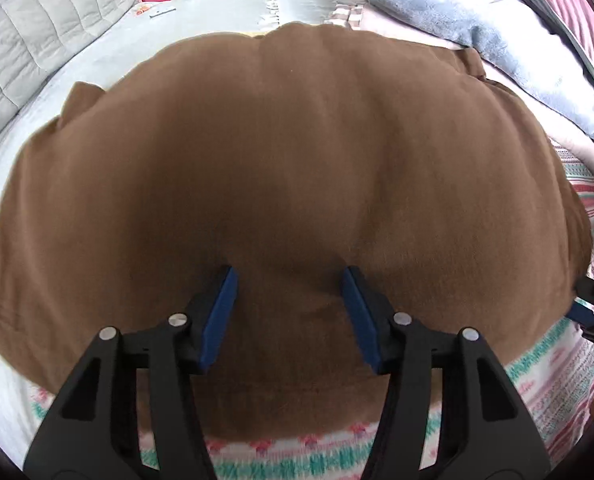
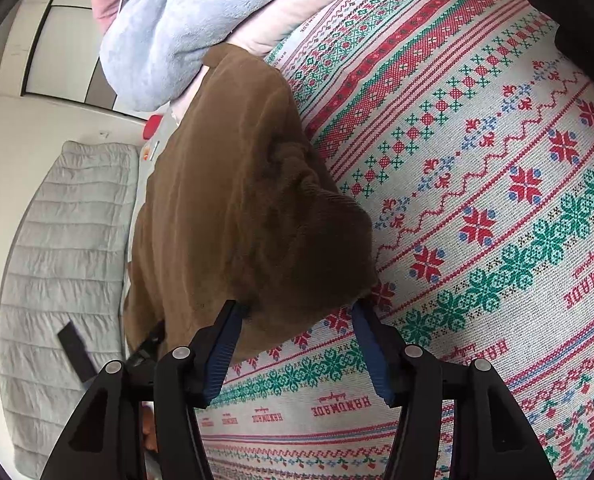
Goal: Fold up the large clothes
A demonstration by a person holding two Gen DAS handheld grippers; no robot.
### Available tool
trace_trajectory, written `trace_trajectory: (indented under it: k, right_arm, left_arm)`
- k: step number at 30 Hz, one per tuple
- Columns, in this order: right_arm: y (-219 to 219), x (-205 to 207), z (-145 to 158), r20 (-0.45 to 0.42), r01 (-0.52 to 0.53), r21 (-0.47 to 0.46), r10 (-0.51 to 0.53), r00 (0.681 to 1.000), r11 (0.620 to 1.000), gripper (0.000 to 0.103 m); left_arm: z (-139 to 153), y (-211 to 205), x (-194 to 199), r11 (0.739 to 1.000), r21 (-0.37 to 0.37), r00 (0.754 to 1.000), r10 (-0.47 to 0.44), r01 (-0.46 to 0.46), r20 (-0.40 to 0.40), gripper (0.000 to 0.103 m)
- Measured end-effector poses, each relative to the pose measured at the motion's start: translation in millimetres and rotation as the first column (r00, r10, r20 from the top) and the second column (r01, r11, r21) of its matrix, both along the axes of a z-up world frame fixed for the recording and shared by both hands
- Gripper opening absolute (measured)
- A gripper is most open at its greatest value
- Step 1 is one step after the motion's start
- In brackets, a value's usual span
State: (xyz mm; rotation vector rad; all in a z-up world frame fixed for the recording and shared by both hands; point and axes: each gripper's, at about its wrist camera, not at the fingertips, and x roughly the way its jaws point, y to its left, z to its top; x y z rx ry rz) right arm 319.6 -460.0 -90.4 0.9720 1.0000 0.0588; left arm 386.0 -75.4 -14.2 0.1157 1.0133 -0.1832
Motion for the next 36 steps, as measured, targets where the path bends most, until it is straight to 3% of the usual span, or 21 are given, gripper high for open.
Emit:
trace_trajectory:
  k: [5, 9, 14, 18, 22, 27, 36]
  right_arm:
    - [-4.0, -2.0, -1.6, -0.01, 0.006, 0.016, -0.006, 1.0, 1.0, 0.059]
    - [-4.6, -2.6, -1.9, -0.012, 0.013, 0.023, -0.013, 1.0, 1.0, 0.059]
    - [-5.5, -2.4, -3.4, -0.013, 0.013, 0.035, -0.012, 1.0, 0.999, 0.059]
    - [-6.3, -1.4, -3.0, -0.013, 0.006, 0.033, -0.006, 1.0, 0.999, 0.059]
    - [-4.2, -1.9, -1.4, -0.013, 0.004, 0.022, -0.004, 1.0, 1.0, 0.059]
    - [-3.0, -2.0, -1.3, -0.016, 0.008, 0.022, -0.007, 1.0, 1.0, 0.059]
    - [-4.1, -4.3, -4.1, -0.002, 0.026, 0.032, -0.026, 1.0, 0.999, 0.06]
  left_arm:
    - [10.5, 9.2, 10.8, 0.998, -0.055, 0.998, 0.011, -0.014, -0.061, 0.059]
    - [28.2, 9.2, 33.9, 0.99, -0.138, 0.999, 0.018, -0.024, -0.045, 0.059]
    - [16.5, 0.4, 81.2, 0.995, -0.072, 0.996, 0.059, -0.064, -0.065, 0.059]
    - [4.7, 6.3, 86.2, 0.988, -0.119, 0.994, 0.095, -0.101, -0.06, 0.06]
    - [11.9, 7.6, 89.1, 0.984, -0.106, 0.988, 0.136, -0.144, -0.078, 0.06]
    - [33.0, 4.3, 108.4, 0.978, -0.133, 0.988, 0.156, -0.157, -0.019, 0.06]
    - [12.5, -7.4, 174.5, 0.977, -0.006, 0.977, 0.214, -0.214, -0.022, 0.063]
